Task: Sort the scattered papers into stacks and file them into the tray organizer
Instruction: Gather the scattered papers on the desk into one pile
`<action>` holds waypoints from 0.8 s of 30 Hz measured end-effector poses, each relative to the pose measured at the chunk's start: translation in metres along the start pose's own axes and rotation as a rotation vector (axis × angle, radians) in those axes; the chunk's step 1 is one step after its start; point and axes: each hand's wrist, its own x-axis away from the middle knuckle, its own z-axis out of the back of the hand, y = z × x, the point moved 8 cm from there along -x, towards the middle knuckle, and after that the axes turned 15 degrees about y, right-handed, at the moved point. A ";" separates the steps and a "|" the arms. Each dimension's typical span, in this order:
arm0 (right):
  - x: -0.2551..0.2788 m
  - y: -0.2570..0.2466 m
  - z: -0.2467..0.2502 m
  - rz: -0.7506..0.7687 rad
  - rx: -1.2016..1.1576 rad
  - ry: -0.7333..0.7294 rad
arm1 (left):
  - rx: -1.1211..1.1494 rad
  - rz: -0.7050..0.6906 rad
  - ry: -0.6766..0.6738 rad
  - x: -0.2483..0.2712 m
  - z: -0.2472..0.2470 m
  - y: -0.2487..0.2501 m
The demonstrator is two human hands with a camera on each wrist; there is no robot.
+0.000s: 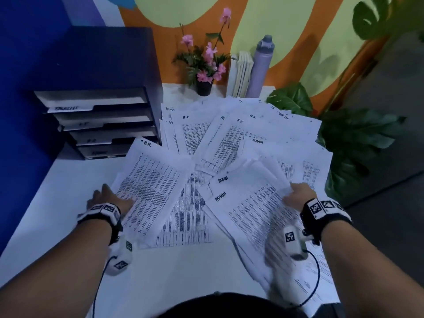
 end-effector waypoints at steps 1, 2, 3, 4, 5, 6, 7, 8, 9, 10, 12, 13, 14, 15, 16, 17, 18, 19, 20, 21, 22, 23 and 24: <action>-0.001 0.004 0.002 0.030 0.109 0.038 | 0.008 -0.016 -0.001 -0.001 0.000 0.001; 0.000 0.008 0.000 0.044 0.186 0.042 | -0.009 -0.030 0.005 0.000 0.002 0.004; 0.001 0.014 -0.006 0.054 0.236 0.028 | -0.034 -0.045 0.016 0.001 0.004 0.007; 0.003 0.020 -0.013 0.047 0.257 0.011 | -0.065 -0.053 0.016 0.005 0.005 0.009; 0.005 0.026 -0.019 0.037 0.261 0.009 | -0.080 -0.072 0.010 0.008 0.004 0.012; 0.008 0.028 -0.022 0.031 0.261 0.017 | -0.073 -0.088 -0.003 0.013 0.002 0.015; 0.012 0.028 -0.025 0.035 0.263 0.020 | -0.040 -0.095 -0.012 0.016 -0.001 0.016; 0.015 0.026 -0.026 0.041 0.268 0.011 | 0.008 -0.094 -0.022 0.020 -0.001 0.017; 0.016 0.022 -0.026 0.051 0.255 -0.001 | 0.058 -0.100 -0.031 0.023 -0.002 0.018; 0.018 0.015 -0.022 0.067 0.231 -0.023 | 0.099 -0.121 -0.040 0.027 0.000 0.021; 0.021 -0.002 -0.009 0.104 0.134 -0.026 | 0.140 -0.189 -0.046 0.035 0.009 0.032; 0.019 -0.009 -0.001 0.116 0.043 -0.011 | 0.157 -0.207 -0.034 0.041 0.017 0.036; 0.024 -0.020 0.014 0.121 -0.105 -0.012 | 0.185 -0.201 -0.008 0.043 0.023 0.039; 0.024 -0.030 0.028 0.114 -0.288 -0.025 | 0.237 -0.199 0.019 0.047 0.031 0.041; 0.026 -0.039 0.043 0.113 -0.457 -0.041 | 0.315 -0.186 0.038 0.050 0.036 0.042; 0.026 -0.047 0.059 0.119 -0.598 -0.045 | 0.410 -0.163 0.049 0.055 0.040 0.042; 0.025 -0.054 0.074 0.132 -0.741 -0.042 | 0.503 -0.129 0.043 0.058 0.041 0.042; 0.023 -0.060 0.084 0.138 -0.869 -0.038 | 0.573 -0.100 0.017 0.065 0.043 0.044; 0.022 -0.064 0.092 0.120 -0.996 -0.034 | 0.612 -0.084 -0.022 0.070 0.039 0.046; 0.018 -0.069 0.095 0.112 -1.122 -0.039 | 0.641 -0.069 -0.077 0.078 0.036 0.050; 0.014 -0.073 0.092 0.092 -1.209 -0.048 | 0.650 -0.043 -0.167 0.085 0.025 0.052; 0.015 -0.078 0.093 0.064 -1.269 -0.052 | 0.674 -0.025 -0.270 0.097 0.015 0.057; 0.016 -0.086 0.091 0.045 -1.306 -0.065 | 0.684 -0.009 -0.369 0.106 0.001 0.059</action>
